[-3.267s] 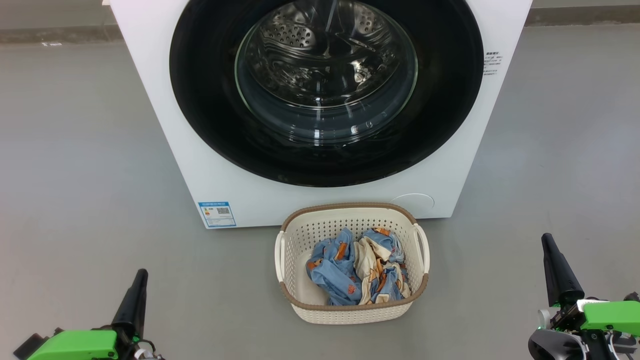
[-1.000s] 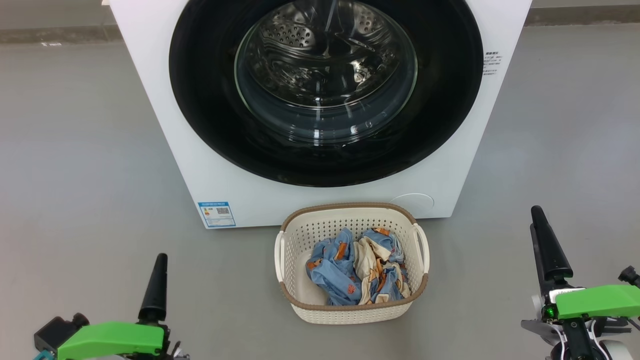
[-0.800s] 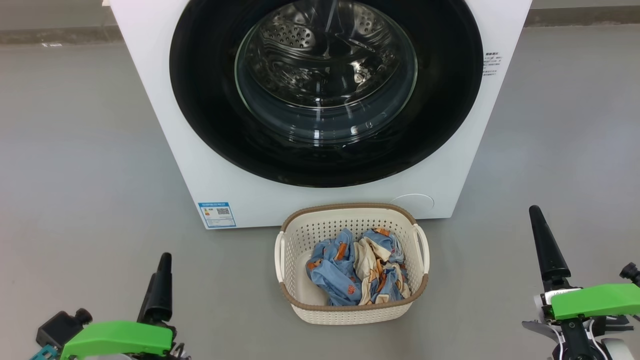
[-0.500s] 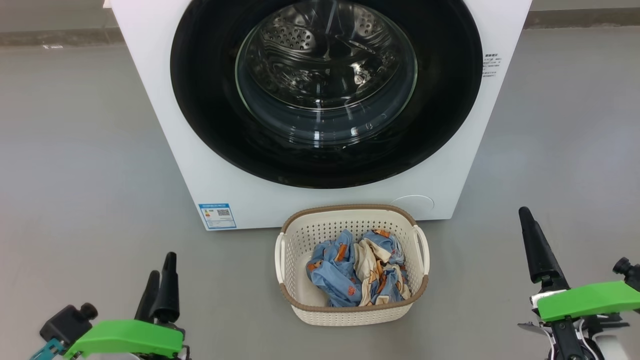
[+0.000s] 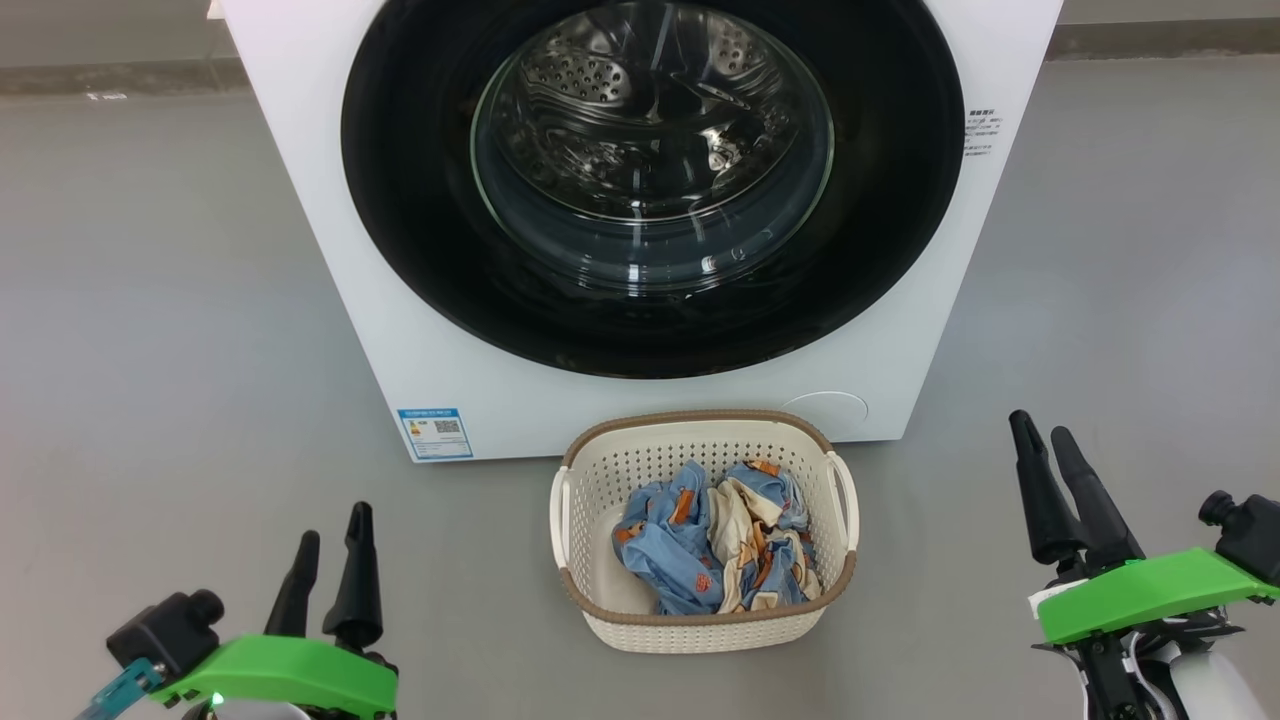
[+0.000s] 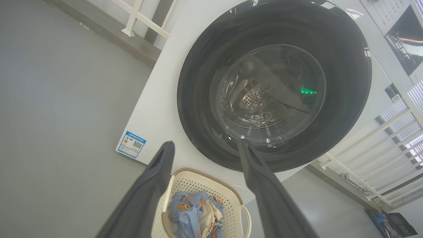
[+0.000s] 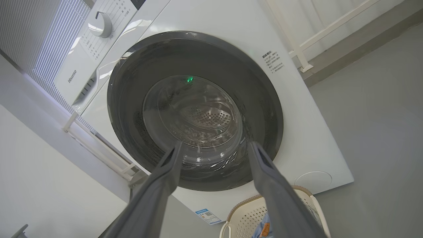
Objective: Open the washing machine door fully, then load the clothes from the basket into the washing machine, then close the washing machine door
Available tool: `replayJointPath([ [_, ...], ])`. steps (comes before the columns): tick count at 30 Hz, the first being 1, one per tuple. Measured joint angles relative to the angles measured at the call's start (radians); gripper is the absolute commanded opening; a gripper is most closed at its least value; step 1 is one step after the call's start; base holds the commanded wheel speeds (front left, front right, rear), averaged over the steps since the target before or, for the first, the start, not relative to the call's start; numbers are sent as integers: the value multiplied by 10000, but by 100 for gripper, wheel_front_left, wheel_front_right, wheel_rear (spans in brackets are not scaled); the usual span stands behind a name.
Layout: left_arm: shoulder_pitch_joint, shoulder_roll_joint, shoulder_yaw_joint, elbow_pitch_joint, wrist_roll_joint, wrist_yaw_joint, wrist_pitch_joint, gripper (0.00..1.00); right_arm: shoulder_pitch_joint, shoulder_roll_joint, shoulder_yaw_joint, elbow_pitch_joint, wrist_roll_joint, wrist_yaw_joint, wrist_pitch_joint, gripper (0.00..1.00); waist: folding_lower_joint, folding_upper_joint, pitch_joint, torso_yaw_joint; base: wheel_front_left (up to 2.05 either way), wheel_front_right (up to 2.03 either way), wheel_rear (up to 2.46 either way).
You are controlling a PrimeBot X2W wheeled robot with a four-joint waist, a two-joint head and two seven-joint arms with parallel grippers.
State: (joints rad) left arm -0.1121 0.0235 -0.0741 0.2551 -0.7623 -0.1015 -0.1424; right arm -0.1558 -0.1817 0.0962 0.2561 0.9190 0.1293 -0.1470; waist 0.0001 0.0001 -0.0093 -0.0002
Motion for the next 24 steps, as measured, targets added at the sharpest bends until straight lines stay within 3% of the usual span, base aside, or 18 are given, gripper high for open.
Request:
replayJointPath([
  [24, -325, 13, -414, 134, 2938, 268, -685, 100, -463, -188, 428, 389, -3089, 0, -669, 100, 0, -1, 6, 45, 0, 0, 0],
])
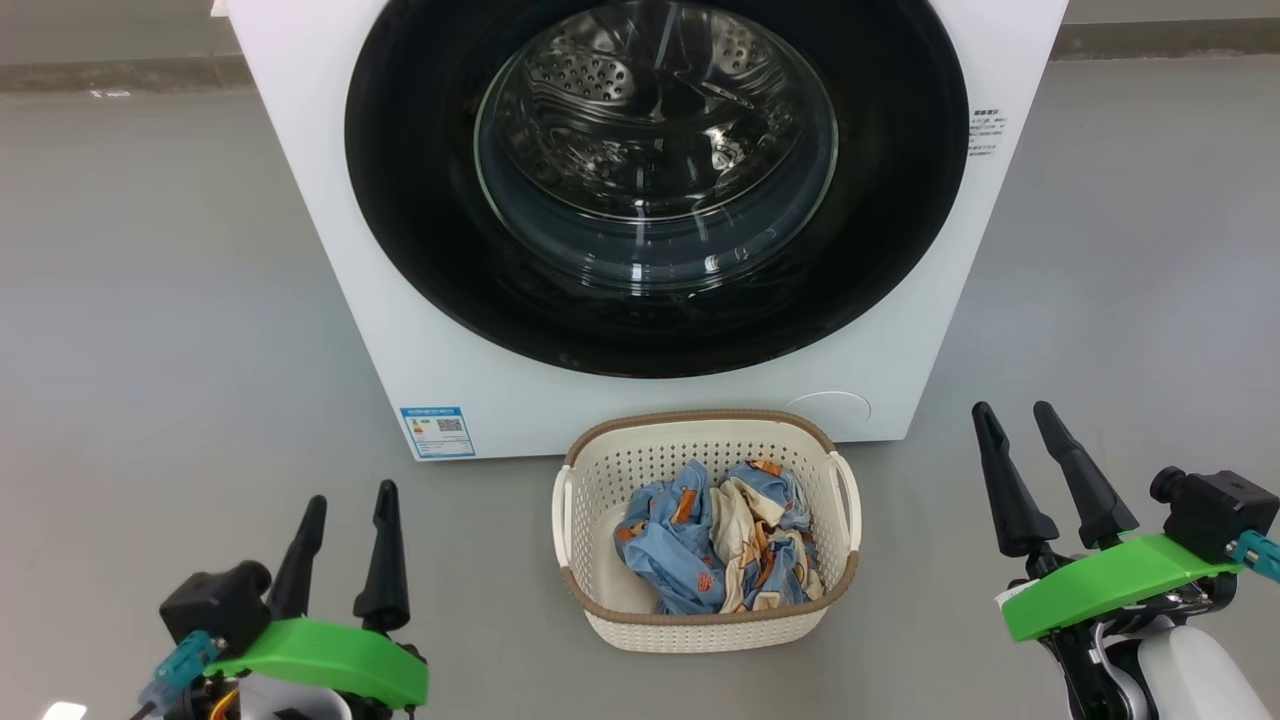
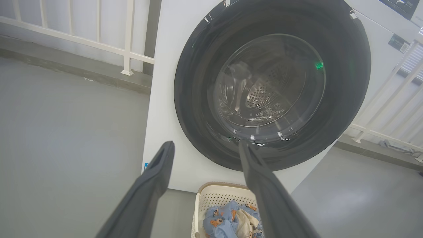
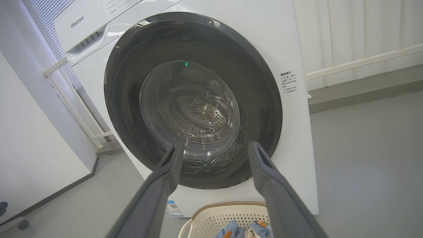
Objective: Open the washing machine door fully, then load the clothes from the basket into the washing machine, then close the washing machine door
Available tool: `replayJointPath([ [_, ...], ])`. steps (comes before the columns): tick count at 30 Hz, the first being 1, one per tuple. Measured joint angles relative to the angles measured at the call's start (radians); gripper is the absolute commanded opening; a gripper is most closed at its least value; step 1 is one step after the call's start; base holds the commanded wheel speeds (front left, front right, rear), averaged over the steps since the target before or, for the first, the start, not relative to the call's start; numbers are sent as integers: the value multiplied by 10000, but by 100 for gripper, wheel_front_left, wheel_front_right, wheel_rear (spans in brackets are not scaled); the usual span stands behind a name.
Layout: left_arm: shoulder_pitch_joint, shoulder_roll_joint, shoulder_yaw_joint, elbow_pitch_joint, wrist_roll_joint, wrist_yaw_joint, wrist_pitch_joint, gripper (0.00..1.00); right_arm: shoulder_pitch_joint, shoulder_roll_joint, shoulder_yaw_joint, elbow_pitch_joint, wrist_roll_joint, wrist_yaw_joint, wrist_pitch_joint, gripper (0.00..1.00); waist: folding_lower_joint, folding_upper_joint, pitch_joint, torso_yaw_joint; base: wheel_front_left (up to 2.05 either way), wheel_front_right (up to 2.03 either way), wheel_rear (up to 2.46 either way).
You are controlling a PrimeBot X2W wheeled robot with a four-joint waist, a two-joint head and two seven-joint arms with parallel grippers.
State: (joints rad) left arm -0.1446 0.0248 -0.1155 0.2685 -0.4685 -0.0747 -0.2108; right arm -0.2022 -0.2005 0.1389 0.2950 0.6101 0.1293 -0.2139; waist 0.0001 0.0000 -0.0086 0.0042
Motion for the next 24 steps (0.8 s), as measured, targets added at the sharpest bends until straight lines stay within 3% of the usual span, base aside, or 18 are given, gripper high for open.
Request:
replayJointPath([
  [14, -40, 86, -169, -25, 1413, 40, -374, 100, -179, -178, 291, 25, -1296, 0, -347, 100, 0, 0, -15, 22, 0, 0, 0],
  [24, -53, 86, -178, -27, 1475, 42, -374, 100, -184, -192, 297, 44, -1313, 0, -347, 100, 0, 0, -30, 28, 0, 0, 0],
])
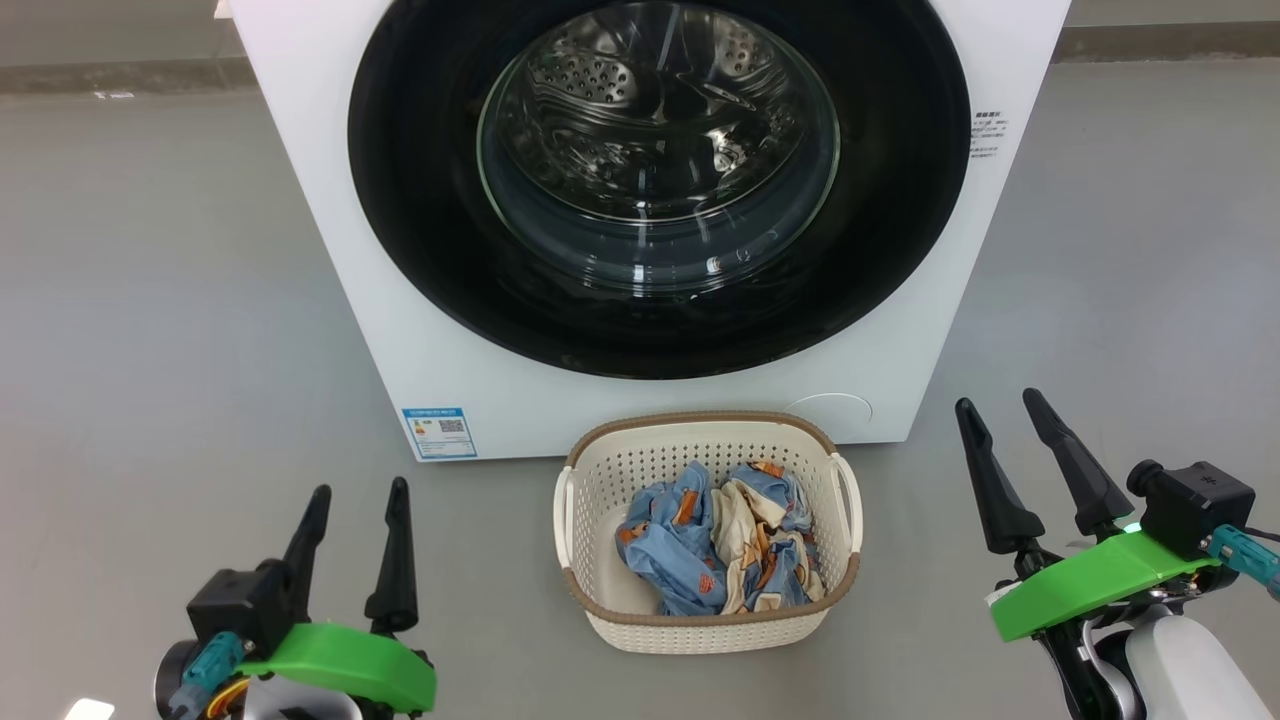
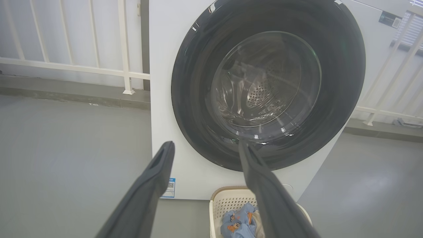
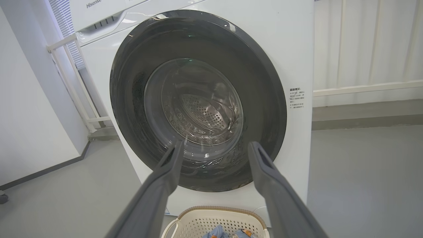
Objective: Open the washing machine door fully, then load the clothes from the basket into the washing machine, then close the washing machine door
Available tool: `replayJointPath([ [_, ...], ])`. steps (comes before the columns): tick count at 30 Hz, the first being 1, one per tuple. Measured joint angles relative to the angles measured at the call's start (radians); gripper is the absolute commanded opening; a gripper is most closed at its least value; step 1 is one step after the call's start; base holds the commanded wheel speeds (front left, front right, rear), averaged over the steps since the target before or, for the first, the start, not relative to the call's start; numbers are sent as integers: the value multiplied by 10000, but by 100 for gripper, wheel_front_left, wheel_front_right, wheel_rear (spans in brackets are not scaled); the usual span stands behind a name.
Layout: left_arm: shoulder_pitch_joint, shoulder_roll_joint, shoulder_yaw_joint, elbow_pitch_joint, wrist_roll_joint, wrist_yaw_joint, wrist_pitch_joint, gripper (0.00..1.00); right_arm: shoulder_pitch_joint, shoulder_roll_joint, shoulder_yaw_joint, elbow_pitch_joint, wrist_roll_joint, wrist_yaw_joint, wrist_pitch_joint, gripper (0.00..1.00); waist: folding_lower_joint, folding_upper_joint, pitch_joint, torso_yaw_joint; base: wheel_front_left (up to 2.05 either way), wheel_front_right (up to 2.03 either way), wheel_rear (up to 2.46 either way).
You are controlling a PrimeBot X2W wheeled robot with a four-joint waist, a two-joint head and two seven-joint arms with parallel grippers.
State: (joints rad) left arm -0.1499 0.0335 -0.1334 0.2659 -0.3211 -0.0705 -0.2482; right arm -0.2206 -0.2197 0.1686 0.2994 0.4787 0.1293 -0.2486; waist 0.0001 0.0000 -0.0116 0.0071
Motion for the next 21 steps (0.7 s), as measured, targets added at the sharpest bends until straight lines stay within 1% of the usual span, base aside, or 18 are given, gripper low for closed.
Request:
replayJointPath([
  [21, -2, 2, 50, -96, 10, 46, -2, 100, 0, -12, 10, 230, -2, 0, 0, 100, 0, 0, -3, -13, 0, 0, 0],
])
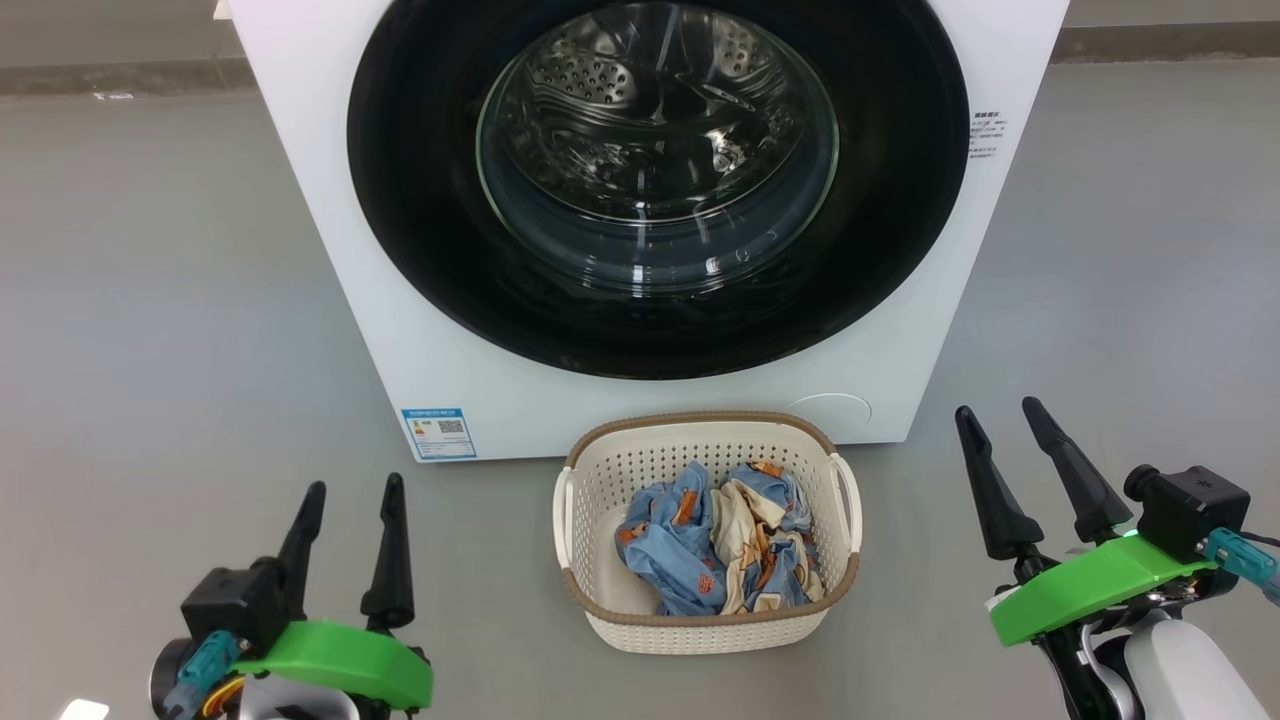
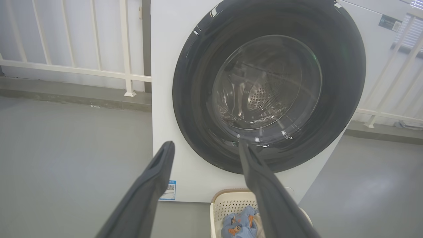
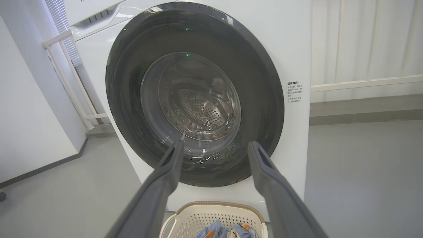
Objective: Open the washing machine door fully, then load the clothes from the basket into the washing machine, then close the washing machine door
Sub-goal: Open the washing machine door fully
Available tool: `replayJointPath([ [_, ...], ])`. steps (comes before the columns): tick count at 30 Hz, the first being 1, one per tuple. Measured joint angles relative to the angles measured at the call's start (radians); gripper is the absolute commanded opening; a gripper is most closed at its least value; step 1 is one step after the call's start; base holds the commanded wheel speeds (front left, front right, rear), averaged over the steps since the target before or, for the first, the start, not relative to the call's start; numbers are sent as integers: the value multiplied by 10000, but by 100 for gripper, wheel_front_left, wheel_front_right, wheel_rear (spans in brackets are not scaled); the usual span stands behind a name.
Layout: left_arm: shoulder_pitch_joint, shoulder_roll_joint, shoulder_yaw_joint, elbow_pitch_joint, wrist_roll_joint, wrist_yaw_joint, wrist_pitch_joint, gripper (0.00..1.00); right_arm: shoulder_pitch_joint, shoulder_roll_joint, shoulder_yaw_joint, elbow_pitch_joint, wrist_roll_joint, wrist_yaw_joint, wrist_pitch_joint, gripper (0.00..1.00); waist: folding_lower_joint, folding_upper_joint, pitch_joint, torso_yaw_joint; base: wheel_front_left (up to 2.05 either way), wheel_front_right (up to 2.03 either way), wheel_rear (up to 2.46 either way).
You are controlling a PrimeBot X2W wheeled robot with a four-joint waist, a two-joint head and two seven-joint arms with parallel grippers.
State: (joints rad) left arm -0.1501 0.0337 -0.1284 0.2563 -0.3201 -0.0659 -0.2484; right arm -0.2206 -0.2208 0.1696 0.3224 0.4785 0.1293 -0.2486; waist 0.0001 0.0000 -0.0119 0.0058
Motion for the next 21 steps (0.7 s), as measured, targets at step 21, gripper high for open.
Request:
replayJointPath([
  [21, 1, 0, 69, -209, 77, -92, -69, 100, 0, -12, 104, 79, 0, 0, 0, 100, 0, 0, -20, -21, 0, 0, 0],
])
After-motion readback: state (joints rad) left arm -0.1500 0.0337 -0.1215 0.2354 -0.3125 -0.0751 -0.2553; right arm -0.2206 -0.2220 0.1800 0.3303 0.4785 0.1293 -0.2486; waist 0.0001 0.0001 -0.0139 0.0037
